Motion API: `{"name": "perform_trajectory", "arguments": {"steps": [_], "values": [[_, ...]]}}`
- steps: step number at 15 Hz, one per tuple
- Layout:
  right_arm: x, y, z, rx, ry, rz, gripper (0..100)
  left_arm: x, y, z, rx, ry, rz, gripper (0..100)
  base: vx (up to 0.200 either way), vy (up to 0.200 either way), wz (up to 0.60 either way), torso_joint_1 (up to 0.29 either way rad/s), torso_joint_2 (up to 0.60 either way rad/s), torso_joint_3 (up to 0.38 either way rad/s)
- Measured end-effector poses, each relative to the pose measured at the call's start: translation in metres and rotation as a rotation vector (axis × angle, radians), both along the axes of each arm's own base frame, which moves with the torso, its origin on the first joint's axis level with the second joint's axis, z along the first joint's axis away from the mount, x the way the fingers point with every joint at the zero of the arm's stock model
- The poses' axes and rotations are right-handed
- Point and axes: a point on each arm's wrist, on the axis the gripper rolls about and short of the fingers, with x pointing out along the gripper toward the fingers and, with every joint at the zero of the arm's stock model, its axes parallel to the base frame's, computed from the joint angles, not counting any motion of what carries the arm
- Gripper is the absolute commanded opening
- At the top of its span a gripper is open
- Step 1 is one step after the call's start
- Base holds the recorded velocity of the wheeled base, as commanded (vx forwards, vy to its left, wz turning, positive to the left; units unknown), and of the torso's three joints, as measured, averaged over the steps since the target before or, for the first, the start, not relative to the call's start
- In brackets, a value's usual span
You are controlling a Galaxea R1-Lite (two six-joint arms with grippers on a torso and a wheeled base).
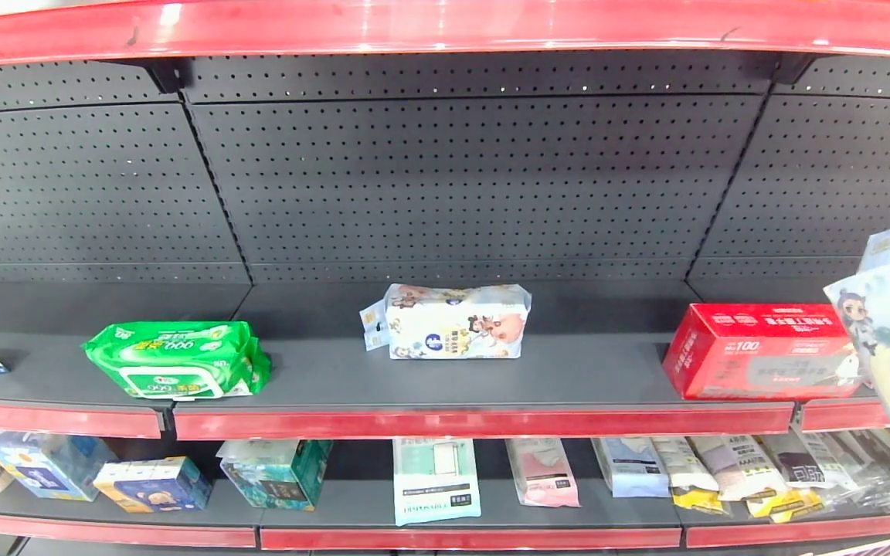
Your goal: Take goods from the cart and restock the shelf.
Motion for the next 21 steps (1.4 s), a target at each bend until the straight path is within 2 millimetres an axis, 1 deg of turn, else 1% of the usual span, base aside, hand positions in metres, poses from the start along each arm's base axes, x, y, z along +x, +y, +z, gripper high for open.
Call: {"name": "perform_trajectory", "arguments": {"steps": [2,3,4,5,6,7,8,9,11,12,14,15,17,19,21], "values": [[-0.011,-0.001,-0.005,0.03,-0.034,-0.042,0,0.002,0.0,0.001,0.038,0.019,-0.05,100,0.0,0.0,0.0,0.0,0.0,0.0],[-0.015,-0.002,-0.007,0.035,-0.049,-0.051,0,0.001,0.0,0.005,0.038,0.013,-0.055,100,0.0,0.0,0.0,0.0,0.0,0.0],[-0.019,-0.002,-0.011,0.038,-0.057,-0.056,0,0.001,0.0,0.016,0.023,0.0,-0.056,100,0.0,0.0,0.0,0.0,0.0,0.0],[-0.023,-0.002,-0.014,0.038,-0.068,-0.062,0,0.001,0.0,0.033,-0.006,-0.018,-0.057,100,0.0,0.0,0.0,0.0,0.0,0.0],[-0.027,-0.002,-0.016,0.037,-0.077,-0.067,0,0.003,0.0,0.049,-0.028,-0.017,-0.056,100,0.0,0.0,0.0,0.0,0.0,0.0],[-0.03,-0.002,-0.018,0.036,-0.088,-0.071,0,0.011,0.0,0.068,-0.042,0.002,-0.056,100,0.0,0.0,0.0,0.0,0.0,0.0],[-0.032,-0.002,-0.019,0.036,-0.1,-0.076,0,0.025,-0.001,0.086,-0.051,0.036,-0.054,100,0.0,0.0,0.0,0.0,0.0,0.0],[-0.034,-0.002,-0.019,0.035,-0.106,-0.078,0,0.042,-0.003,0.098,-0.055,0.074,-0.054,100,0.0,0.0,0.0,0.0,0.0,0.0],[-0.034,-0.002,-0.019,0.031,-0.11,-0.078,0,0.082,-0.006,0.113,-0.048,0.141,-0.09,100,0.0,0.0,0.0,0.0,0.0,0.0],[-0.034,-0.002,-0.019,0.028,-0.108,-0.076,0,0.101,-0.009,0.115,-0.039,0.171,-0.122,100,0.0,0.0,0.0,0.0,0.0,0.0],[-0.034,-0.002,-0.022,0.026,-0.095,-0.076,0,0.141,-0.013,0.113,-0.011,0.239,-0.223,100,0.0,0.0,0.0,0.0,0.0,0.0],[-0.033,-0.002,-0.026,0.021,-0.079,-0.075,0,0.158,-0.015,0.111,0.005,0.266,-0.283,100,0.0,0.0,0.0,0.0,0.0,0.0],[-0.032,-0.002,-0.031,0.002,-0.055,-0.064,0,0.198,-0.017,0.102,0.062,0.307,-0.446,100,0.0,0.0,0.0,0.0,0.0,0.0],[-0.031,-0.002,-0.032,0.001,-0.044,-0.061,0,0.234,-0.013,0.09,0.127,0.295,-0.62,100,0.0,0.0,0.0,0.0,0.0,0.0],[-0.031,-0.002,-0.033,-0.002,-0.039,-0.067,0,0.269,-0.006,0.077,0.138,0.278,-0.747,100,0.0,0.0,0.0,0.0,0.0,0.0]]}}
